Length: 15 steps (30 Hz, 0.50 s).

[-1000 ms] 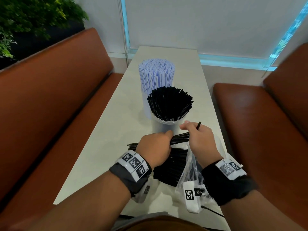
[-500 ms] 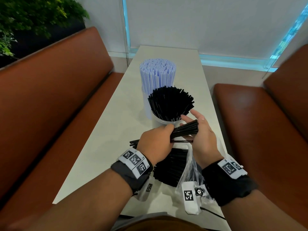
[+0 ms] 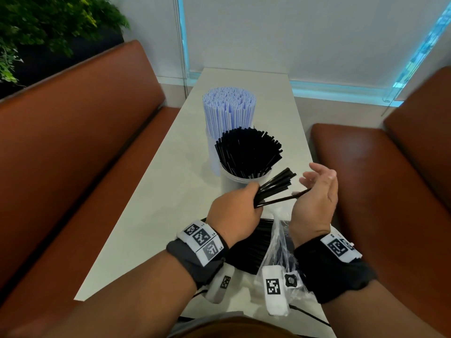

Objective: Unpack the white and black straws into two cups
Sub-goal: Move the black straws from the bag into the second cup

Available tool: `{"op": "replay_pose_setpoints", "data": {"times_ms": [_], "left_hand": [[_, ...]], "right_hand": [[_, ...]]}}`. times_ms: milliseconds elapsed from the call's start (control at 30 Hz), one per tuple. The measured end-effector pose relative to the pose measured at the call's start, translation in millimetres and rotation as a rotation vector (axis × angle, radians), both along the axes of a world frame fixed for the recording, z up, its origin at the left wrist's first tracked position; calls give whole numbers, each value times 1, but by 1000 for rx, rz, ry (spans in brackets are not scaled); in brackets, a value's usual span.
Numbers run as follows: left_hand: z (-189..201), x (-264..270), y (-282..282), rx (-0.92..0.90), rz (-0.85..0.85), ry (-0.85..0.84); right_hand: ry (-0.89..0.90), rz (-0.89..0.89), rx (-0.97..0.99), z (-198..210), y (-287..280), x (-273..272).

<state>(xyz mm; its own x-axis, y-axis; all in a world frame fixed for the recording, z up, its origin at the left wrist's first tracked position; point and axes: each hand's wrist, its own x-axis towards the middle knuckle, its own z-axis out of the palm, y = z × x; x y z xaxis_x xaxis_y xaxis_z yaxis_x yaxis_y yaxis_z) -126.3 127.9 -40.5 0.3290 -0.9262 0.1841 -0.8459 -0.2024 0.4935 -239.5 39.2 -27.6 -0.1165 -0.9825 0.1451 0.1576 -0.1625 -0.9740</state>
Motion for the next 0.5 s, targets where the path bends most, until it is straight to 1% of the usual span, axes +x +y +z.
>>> {"op": "replay_pose_setpoints", "data": {"times_ms": [67, 133, 233, 367, 500], "left_hand": [[1, 5, 2, 10, 31, 32], [3, 10, 2, 21, 69, 38], [4, 13, 2, 58, 79, -20], [3, 7, -1, 49, 20, -55], [-1, 16, 2, 31, -51, -166]], "right_hand": [[85, 11, -37, -2, -1, -4], [168, 60, -34, -7, -2, -6], [219, 129, -31, -14, -3, -6], [236, 215, -29, -16, 2, -1], [207, 121, -34, -6, -4, -9]]}}
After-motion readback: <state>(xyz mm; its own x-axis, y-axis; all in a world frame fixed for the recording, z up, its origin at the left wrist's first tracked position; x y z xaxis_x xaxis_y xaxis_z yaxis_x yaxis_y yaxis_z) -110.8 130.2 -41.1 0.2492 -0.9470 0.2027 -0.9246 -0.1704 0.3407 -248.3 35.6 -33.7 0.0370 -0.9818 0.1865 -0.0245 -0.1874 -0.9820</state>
